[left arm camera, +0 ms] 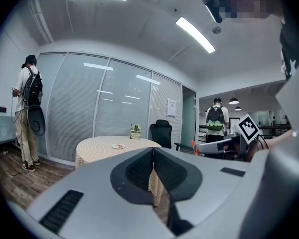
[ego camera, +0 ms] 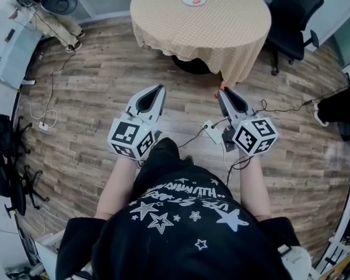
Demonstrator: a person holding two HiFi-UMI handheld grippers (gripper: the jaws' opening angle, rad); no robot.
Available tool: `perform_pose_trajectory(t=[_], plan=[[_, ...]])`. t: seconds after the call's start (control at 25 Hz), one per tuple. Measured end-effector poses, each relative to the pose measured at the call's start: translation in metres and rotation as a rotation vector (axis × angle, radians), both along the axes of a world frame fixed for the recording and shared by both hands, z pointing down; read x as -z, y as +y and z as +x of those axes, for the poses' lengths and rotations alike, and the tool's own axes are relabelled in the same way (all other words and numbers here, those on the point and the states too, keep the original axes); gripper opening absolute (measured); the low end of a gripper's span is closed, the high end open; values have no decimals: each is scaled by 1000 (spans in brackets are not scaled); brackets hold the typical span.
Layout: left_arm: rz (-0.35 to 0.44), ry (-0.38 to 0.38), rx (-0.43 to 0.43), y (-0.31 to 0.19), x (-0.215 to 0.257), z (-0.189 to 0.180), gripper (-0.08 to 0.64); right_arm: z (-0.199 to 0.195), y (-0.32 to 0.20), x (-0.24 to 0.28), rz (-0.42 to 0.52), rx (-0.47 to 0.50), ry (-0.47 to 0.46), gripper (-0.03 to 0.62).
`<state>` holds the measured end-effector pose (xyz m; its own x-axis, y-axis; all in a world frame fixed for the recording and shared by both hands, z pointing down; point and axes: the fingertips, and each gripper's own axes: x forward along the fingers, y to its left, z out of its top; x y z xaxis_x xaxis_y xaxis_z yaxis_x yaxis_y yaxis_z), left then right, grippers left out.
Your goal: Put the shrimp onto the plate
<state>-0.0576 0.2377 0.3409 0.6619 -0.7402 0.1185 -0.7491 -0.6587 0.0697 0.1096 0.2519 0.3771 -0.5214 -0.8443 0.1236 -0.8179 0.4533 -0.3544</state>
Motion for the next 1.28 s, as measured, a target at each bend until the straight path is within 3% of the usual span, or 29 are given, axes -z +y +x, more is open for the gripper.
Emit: perform_pose_trajectory(t=[0.48,0.8,1.28], plan=[[-55,2,5,-40,-23,-15,9,0,-40,-19,-64,-31,-23,63],[-75,16,-61,-117,-35,-6,9,11,-104,-28,-93,-109,-9,63],[-113,24,-148,-235,-40,-31,9,-20,-205,-31,-143,-184,-6,63]])
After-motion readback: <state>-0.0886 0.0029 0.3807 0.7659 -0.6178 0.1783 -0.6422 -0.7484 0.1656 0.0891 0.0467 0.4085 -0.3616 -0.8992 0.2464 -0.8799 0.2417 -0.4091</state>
